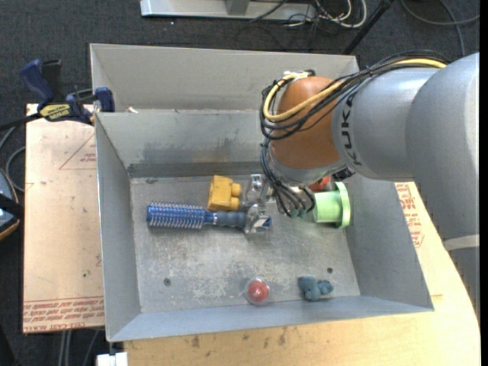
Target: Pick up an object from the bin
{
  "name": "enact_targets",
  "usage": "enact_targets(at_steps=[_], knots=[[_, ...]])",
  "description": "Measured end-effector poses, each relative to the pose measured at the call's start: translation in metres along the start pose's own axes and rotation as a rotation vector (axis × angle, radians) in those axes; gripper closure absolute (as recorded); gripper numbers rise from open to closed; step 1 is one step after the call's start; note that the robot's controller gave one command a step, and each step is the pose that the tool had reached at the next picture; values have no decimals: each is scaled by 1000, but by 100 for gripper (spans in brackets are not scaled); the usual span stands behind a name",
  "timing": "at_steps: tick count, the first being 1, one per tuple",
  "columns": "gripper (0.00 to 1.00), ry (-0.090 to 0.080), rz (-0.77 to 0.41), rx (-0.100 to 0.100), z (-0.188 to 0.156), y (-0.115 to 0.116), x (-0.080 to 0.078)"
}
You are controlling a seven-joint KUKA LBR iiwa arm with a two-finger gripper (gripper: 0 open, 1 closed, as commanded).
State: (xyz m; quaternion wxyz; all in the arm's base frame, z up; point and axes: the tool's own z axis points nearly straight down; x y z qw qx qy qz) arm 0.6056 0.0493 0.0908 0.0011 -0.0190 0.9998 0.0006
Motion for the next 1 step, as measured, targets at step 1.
enact_targets(at_steps=[1], knots=[[100,-8,37,0,-156,5,-8]])
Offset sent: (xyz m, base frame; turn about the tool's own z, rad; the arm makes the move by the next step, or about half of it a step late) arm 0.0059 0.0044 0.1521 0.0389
